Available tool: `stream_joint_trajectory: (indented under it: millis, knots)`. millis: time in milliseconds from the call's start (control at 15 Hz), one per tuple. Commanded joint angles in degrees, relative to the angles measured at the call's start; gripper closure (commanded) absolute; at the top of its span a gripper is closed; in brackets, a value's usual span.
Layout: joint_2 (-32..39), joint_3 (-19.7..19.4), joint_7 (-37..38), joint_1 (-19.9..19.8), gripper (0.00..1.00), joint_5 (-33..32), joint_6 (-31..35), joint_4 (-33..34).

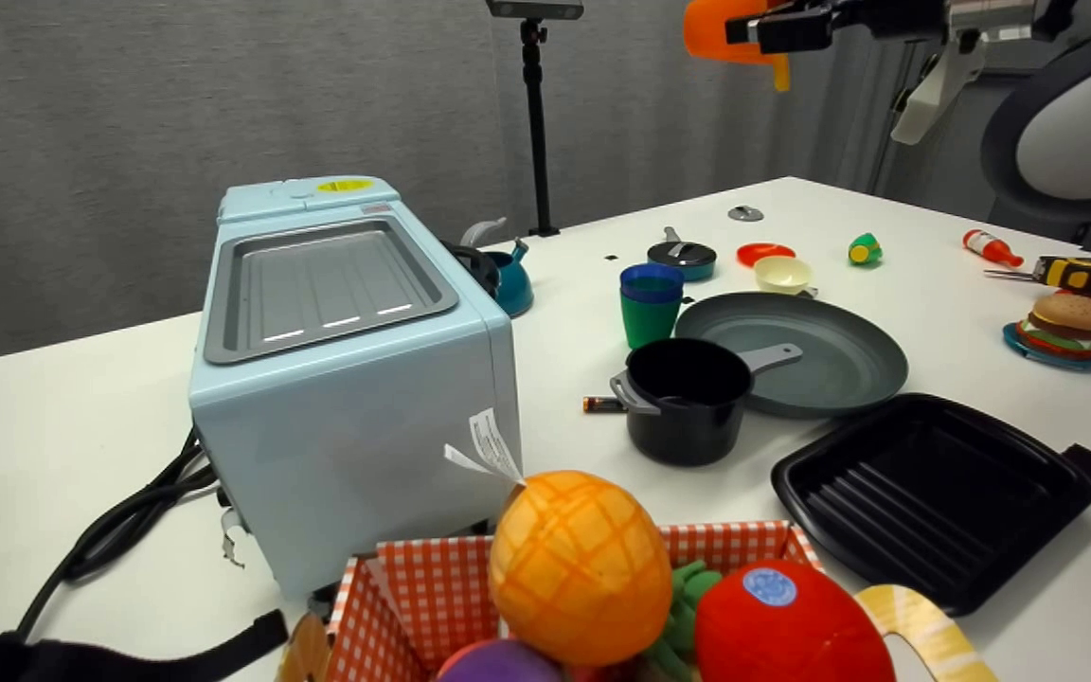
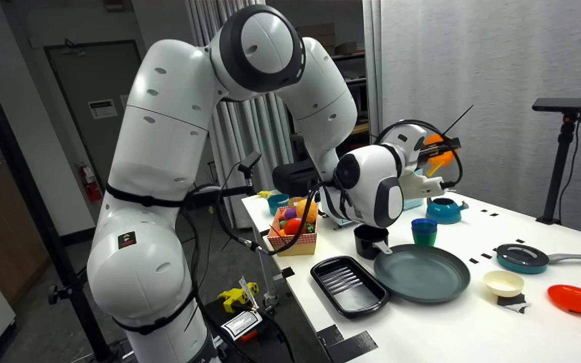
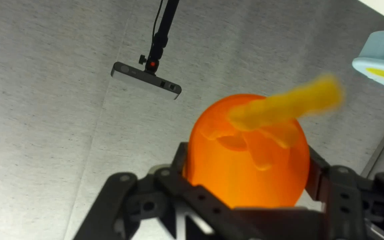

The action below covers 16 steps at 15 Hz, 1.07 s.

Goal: Put the yellow thing in the orange cup then put pour its contents on the plate

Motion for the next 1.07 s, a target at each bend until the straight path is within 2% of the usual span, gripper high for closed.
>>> stream_joint_trajectory:
  millis: [0,600,1000]
  knots:
    - [-1.32,0.68,0.05,-0.8,0.48,0.12,0.62,1.57]
    - [-2.2,0.59,0.24,-1.17,0.48,-0.56,0.62,2.5]
    - [-2.38,1.2,1.52,-1.28,0.48,-0.47,0.67,7.05]
